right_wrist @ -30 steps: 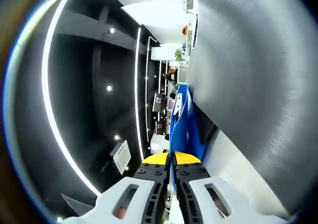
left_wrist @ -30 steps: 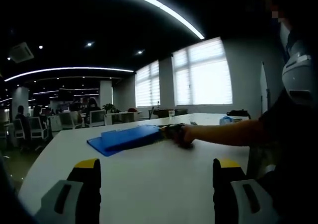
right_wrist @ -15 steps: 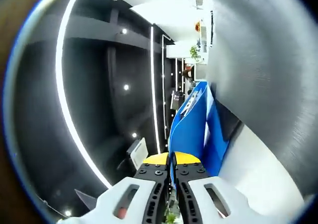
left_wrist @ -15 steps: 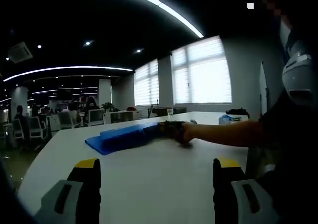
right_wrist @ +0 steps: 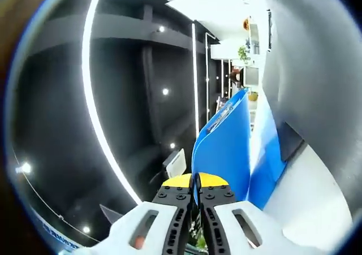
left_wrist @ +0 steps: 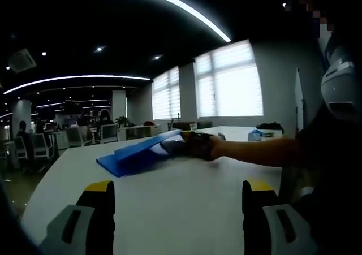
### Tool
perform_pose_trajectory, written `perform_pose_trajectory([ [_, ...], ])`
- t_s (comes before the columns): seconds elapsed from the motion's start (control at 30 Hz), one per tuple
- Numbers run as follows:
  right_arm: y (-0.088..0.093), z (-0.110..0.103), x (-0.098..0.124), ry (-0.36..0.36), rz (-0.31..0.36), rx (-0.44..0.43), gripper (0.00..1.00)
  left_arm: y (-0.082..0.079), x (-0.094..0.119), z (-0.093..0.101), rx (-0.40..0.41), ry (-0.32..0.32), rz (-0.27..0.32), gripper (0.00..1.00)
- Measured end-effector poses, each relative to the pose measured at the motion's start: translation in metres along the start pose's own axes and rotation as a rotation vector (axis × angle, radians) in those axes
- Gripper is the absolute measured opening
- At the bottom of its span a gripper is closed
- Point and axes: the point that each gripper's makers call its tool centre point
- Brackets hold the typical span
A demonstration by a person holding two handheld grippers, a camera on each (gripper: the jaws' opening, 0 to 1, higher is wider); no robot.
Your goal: Organize the scattered folders on the table and sort them into different groups
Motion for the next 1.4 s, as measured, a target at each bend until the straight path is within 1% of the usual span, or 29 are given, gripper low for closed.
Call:
perform_pose_trajectory([
  [0.07, 0.003, -0.004, 0.0, -0.01, -0.025, 0.011, 0.04, -0.001, 0.0, 0.0, -0.002, 0.0, 0.001, 0.94],
  [0.13, 0.004, -0.006, 0.0, -0.018, -0.031, 0.015, 0.04, -0.001, 0.001, 0.0, -0.001, 0.0, 0.0, 0.94],
  [0.27, 0.005, -0.016, 0.001, -0.061, -0.037, 0.002, 0.04, -0.001, 0.001, 0.001, -0.004, 0.001, -0.003, 0.94],
  [0.33, 0.007, -0.018, 0.0, -0.063, -0.047, 0.004, 0.04, -0.002, 0.001, 0.002, -0.007, 0.001, -0.004, 0.94],
  [0.5, 0.015, -0.036, 0.003, -0.111, -0.102, 0.019, 0.04, -0.005, 0.002, 0.001, -0.015, -0.004, -0.001, 0.94],
  [0.53, 0.017, -0.037, 0.004, -0.105, -0.122, 0.018, 0.04, -0.005, 0.002, 0.001, -0.015, -0.004, -0.001, 0.94],
  [0.57, 0.019, -0.039, 0.005, -0.106, -0.128, 0.02, 0.04, -0.004, 0.002, 0.001, -0.015, -0.005, -0.002, 0.94],
  [0.67, 0.021, -0.044, 0.007, -0.129, -0.142, -0.002, 0.04, -0.002, 0.003, 0.001, -0.013, -0.007, -0.008, 0.94],
  [0.77, 0.027, -0.05, 0.008, -0.138, -0.172, -0.009, 0.04, 0.0, 0.002, 0.001, -0.006, -0.006, -0.009, 0.94],
  [0.87, 0.034, -0.058, 0.01, -0.164, -0.204, -0.045, 0.04, 0.0, 0.002, 0.002, -0.008, -0.003, -0.009, 0.94],
  [0.97, 0.043, -0.065, 0.012, -0.177, -0.243, -0.054, 0.05, -0.002, 0.002, 0.002, -0.008, -0.004, -0.006, 0.94],
  [1.07, 0.049, -0.068, 0.016, -0.182, -0.276, -0.069, 0.05, -0.002, 0.003, 0.002, -0.009, -0.005, -0.006, 0.94],
  [1.2, 0.053, -0.071, 0.019, -0.193, -0.286, -0.078, 0.05, -0.001, 0.003, 0.002, -0.001, -0.004, -0.005, 0.94],
  [1.27, 0.056, -0.068, 0.021, -0.17, -0.306, -0.061, 0.05, 0.0, 0.003, 0.003, 0.0, -0.003, -0.009, 0.94],
  [1.3, 0.056, -0.066, 0.021, -0.162, -0.304, -0.06, 0.04, 0.001, 0.003, 0.004, -0.001, -0.002, -0.011, 0.94],
  [1.4, 0.056, -0.069, 0.024, -0.188, -0.309, -0.087, 0.04, 0.0, 0.002, 0.005, -0.003, 0.001, -0.009, 0.94],
])
Point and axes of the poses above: the point that each gripper's makers call its tool centre point, and the gripper's own axes: x roughly backward along the fingers, z roughly to its right, y roughly out of its underside, and after that the axes turned 1 degree about x, right-handed
